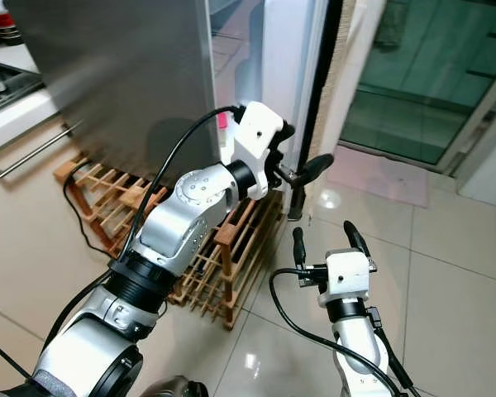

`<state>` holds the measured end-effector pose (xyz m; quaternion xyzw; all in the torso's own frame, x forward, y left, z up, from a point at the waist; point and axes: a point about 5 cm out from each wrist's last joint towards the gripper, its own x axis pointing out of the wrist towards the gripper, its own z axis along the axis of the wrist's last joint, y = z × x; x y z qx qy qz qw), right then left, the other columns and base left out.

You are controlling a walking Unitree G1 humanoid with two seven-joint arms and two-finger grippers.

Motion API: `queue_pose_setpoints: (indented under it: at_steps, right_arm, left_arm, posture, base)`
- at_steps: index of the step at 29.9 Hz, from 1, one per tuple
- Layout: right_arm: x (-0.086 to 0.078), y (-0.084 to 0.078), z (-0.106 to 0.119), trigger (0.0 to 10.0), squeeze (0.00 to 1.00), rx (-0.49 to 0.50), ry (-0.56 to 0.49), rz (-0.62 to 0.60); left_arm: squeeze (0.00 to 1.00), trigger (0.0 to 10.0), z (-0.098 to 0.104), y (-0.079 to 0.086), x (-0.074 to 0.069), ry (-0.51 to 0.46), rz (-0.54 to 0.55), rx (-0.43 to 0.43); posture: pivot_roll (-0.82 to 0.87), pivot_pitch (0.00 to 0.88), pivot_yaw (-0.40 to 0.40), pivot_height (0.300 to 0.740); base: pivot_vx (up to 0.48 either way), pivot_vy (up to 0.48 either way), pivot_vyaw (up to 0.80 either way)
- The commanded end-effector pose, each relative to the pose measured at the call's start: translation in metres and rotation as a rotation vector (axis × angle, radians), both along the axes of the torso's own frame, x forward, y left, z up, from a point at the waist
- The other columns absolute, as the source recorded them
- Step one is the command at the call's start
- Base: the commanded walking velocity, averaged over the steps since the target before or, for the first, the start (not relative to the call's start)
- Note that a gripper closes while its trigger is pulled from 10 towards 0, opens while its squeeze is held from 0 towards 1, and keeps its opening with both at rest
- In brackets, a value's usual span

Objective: Restocking fridge

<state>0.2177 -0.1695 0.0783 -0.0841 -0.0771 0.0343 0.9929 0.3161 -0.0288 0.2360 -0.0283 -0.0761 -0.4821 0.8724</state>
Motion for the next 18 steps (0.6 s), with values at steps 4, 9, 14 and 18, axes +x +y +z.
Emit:
queue_pose_setpoints:
  at_steps: [4, 9, 14, 18]
  right_arm:
    - [0.006, 0.003, 0.012, 10.0, 0.0, 0.004, -0.022, -0.014]
    - [0.018, -0.002, 0.031, 10.0, 0.0, 0.032, -0.049, -0.069]
    - [0.028, -0.005, 0.039, 10.0, 0.0, 0.046, -0.059, -0.099]
    - [0.041, -0.008, 0.045, 10.0, 0.0, 0.041, -0.069, -0.114]
  left_arm:
    - [0.0, 10.0, 0.011, -0.012, -0.009, 0.039, -0.01, -0.122]
    - [0.0, 10.0, -0.007, 0.035, 0.004, 0.017, 0.207, -0.087]
    - [0.0, 10.0, -0.025, 0.078, 0.01, 0.031, 0.378, -0.059]
    - [0.0, 10.0, -0.045, 0.123, 0.009, 0.021, 0.56, -0.003]
  posture:
    - [-0.02, 0.021, 0.031, 0.728]
    - [-0.01, 0.014, 0.034, 0.728]
    - [0.02, 0.0, 0.038, 0.728]
    - [0.03, 0.0, 0.034, 0.728]
  base:
    - [0.0, 0.0, 0.0]
    - [0.0, 0.0, 0.0]
    - [0.0, 0.0, 0.0]
    - [0.0, 0.0, 0.0]
